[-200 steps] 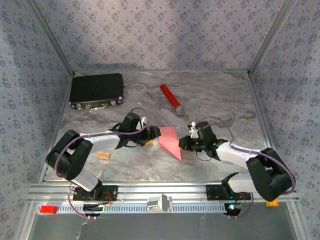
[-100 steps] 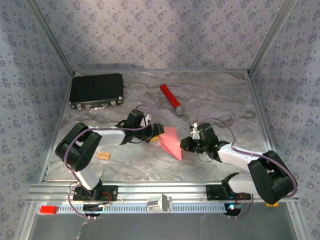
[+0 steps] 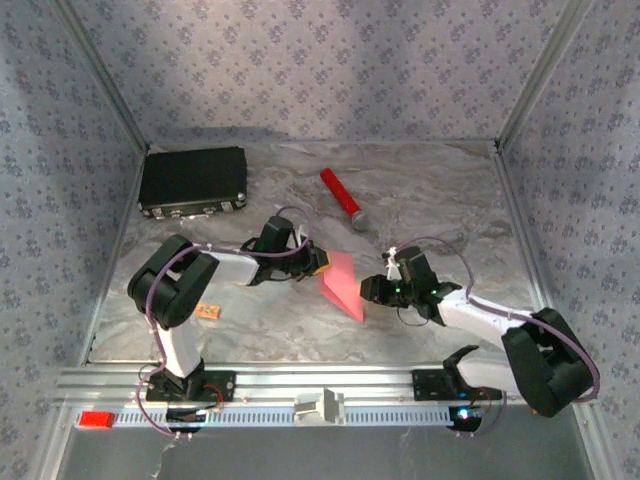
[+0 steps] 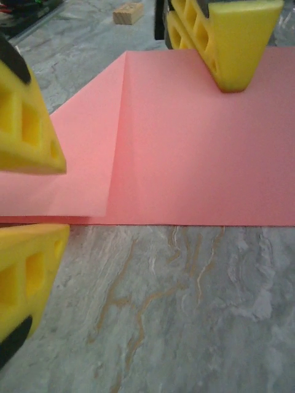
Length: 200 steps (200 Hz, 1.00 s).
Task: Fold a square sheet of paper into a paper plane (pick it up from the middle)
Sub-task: Fourth fold the wing at the center of the table.
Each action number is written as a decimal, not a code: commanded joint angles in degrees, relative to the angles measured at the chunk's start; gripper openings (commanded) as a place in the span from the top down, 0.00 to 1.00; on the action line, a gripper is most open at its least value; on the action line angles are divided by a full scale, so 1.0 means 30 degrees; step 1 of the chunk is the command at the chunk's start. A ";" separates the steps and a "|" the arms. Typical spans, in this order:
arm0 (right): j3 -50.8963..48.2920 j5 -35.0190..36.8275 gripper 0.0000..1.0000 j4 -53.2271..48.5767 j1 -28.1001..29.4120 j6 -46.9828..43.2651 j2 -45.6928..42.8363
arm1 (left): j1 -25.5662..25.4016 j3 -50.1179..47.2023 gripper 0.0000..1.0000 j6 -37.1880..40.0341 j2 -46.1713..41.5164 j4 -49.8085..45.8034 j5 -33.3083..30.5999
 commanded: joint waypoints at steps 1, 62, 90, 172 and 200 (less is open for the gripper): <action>0.0875 0.2141 0.58 -0.2383 0.0516 -0.0850 -0.1116 | -0.0258 -0.0982 0.95 -0.0902 -0.1125 0.0811 -0.1459; 0.0386 0.8768 0.47 -0.2425 0.4135 -0.4021 -0.3287 | -0.0696 -0.2132 0.99 -0.1106 -0.3274 -0.0255 -0.4207; -0.0141 1.1763 0.45 -0.1616 0.6235 -0.5588 -0.3654 | -0.0932 -0.2083 0.99 -0.0970 -0.3807 -0.0759 -0.4661; -0.0591 1.6103 0.48 -0.0863 0.9543 -0.9095 -0.2971 | -0.1057 -0.0905 0.88 -0.0701 -0.2554 -0.0549 -0.3158; -0.0695 1.6454 0.48 -0.0169 1.0206 -0.9654 -0.2400 | -0.1056 -0.0587 0.84 -0.0829 -0.1840 -0.0108 -0.2489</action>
